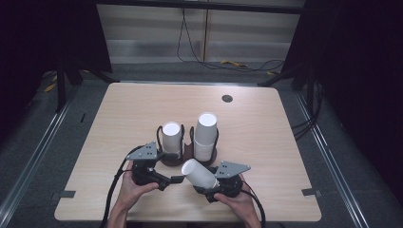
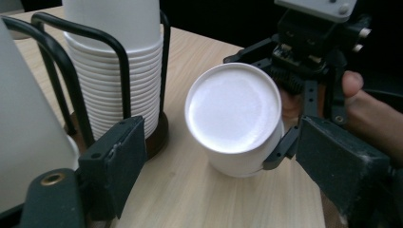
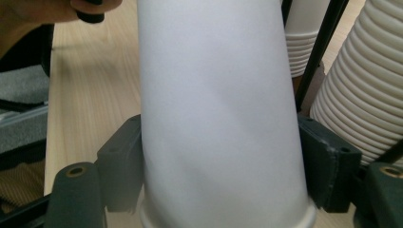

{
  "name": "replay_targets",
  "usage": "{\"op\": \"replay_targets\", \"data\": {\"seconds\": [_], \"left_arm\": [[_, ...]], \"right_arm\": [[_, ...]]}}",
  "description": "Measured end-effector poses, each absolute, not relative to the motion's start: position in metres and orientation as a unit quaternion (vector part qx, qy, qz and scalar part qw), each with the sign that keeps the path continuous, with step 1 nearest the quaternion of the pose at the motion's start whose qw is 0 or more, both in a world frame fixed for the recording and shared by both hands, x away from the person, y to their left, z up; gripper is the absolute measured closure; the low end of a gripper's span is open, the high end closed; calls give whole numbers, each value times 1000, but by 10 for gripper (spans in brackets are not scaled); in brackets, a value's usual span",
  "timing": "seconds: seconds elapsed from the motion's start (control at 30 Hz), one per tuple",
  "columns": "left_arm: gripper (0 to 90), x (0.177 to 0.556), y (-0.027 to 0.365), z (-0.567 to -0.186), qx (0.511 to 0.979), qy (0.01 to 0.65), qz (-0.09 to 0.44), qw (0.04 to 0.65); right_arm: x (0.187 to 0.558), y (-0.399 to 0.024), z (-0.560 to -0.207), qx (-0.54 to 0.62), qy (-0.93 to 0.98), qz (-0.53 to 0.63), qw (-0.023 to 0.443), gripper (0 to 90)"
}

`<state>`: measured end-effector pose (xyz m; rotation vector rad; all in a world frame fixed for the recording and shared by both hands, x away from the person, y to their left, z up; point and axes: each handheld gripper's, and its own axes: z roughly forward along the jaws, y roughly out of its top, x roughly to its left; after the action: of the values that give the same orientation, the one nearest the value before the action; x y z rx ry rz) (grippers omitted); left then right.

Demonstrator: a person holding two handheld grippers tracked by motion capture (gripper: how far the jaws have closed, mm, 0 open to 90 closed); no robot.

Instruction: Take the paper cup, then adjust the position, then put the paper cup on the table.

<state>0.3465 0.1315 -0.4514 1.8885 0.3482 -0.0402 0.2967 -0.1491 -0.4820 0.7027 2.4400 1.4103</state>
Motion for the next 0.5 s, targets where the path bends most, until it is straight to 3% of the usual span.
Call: {"op": "replay_targets", "data": {"seconds": [0.4, 0.5], "left_arm": [[173, 346, 133, -451, 812, 151, -14, 564], [213, 344, 133, -450, 811, 145, -1, 567]], "right_arm": [[304, -143, -469, 222, 858, 449, 114, 262], [305, -143, -467, 218, 862, 444, 112, 262]]}}
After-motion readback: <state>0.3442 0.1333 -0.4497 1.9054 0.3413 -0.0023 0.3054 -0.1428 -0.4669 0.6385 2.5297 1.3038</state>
